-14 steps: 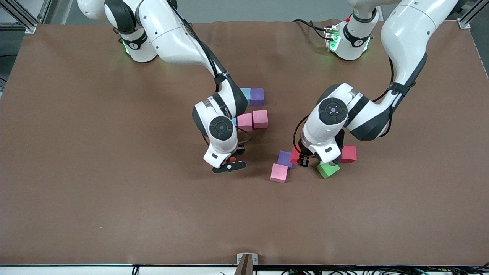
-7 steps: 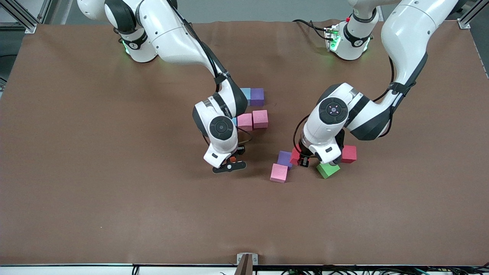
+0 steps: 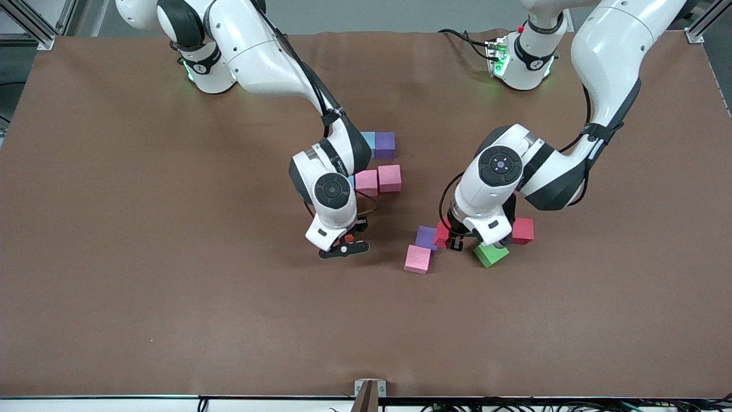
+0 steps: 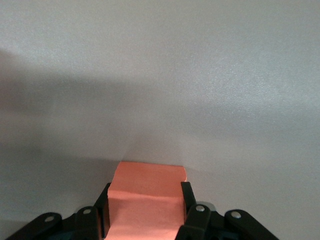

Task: Arrange 11 blocks into digit 3

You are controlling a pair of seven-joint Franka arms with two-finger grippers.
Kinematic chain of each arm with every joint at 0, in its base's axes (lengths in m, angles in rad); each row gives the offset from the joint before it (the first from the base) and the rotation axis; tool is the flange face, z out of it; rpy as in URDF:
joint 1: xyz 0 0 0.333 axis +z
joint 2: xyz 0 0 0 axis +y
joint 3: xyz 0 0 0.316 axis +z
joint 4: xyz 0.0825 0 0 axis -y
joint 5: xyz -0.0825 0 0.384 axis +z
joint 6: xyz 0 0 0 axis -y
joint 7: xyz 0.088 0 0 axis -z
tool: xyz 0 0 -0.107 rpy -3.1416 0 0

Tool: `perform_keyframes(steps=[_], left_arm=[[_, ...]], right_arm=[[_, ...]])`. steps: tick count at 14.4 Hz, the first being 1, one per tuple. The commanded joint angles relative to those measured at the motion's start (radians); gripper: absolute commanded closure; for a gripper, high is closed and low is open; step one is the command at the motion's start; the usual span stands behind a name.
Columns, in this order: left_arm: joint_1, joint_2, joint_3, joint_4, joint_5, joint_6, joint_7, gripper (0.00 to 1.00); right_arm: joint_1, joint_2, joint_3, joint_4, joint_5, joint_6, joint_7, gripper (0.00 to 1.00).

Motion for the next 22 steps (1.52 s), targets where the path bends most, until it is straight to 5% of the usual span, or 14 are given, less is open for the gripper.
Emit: perform_keyframes(steps=[1, 7, 16, 18, 19, 22], left_arm=[[-0.01, -0.019, -0.001, 0.013, -0.028, -0.025, -0.03, 0.71], [-0.06, 0.004, 0.005, 0.055, -0.046, -0.094, -0.245, 0.71], [-0.113, 0.023, 0.033, 0.101, -0.035, -0.167, -0.253, 0.71], [-0.114, 0.024, 0.033, 0.101, -0.032, -0.167, -0.253, 0.71], [-0.114, 0.024, 0.033, 0.101, -0.032, -0.167, -0.253, 0.71], [-0.114, 0.024, 0.033, 0.101, -0.032, -0.165, -0.256, 0.71]], right_arm=[[0.023, -0.041, -0.004, -0.057, 0.001, -0.001, 0.027, 0.98], [0.03, -0.069, -0.004, -0.092, 0.0, -0.003, 0.033, 0.98], [0.036, -0.066, -0.005, -0.103, 0.001, 0.011, 0.039, 0.94], [0.035, -0.066, -0.005, -0.103, 0.001, 0.011, 0.045, 0.8], [0.035, -0.064, -0.005, -0.103, 0.001, 0.014, 0.062, 0.06], [0.029, -0.066, -0.007, -0.095, -0.003, 0.008, 0.071, 0.0]])
